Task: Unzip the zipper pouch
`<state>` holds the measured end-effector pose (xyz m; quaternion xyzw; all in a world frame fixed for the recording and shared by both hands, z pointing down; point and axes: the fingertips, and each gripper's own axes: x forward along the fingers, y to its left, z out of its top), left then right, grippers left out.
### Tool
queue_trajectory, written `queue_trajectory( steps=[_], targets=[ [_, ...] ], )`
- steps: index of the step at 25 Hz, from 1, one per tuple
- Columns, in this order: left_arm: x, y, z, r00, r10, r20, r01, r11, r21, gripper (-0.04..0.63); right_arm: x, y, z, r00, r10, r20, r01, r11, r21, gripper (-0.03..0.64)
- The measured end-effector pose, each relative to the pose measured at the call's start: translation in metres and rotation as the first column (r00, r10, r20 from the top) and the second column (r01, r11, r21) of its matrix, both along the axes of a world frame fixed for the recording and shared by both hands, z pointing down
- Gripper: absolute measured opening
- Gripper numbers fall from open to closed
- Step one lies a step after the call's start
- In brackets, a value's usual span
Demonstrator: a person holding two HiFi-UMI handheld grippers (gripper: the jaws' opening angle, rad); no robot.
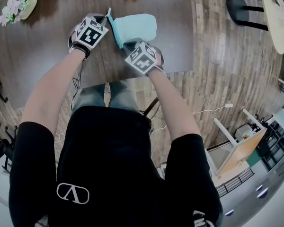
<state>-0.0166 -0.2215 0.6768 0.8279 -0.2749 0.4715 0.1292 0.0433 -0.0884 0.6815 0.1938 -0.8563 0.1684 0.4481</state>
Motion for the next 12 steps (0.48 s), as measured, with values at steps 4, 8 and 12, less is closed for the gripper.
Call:
queue_trajectory(
  steps=[4,8,12],
  targets=[
    [0.001,0.001,-0.001,1.000,0.007,-0.017,-0.007,1.000,-0.013,0.003,0.000,0.000,0.000,1.000,0.000,-0.001,0.000,1.000,0.000,-0.003],
    [-0.001,0.006,0.006,1.000,0.015,-0.007,-0.015,0.999,-0.048,0.005,0.001,0.000,0.000,1.000,0.000,-0.001,0.000,1.000,0.002,-0.002],
    [-0.001,0.014,0.009,1.000,0.010,-0.018,-0.011,0.998,-0.064,0.008,0.001,-0.001,0.000,1.000,-0.001,-0.002,0.001,1.000,0.006,-0.002]
  ],
)
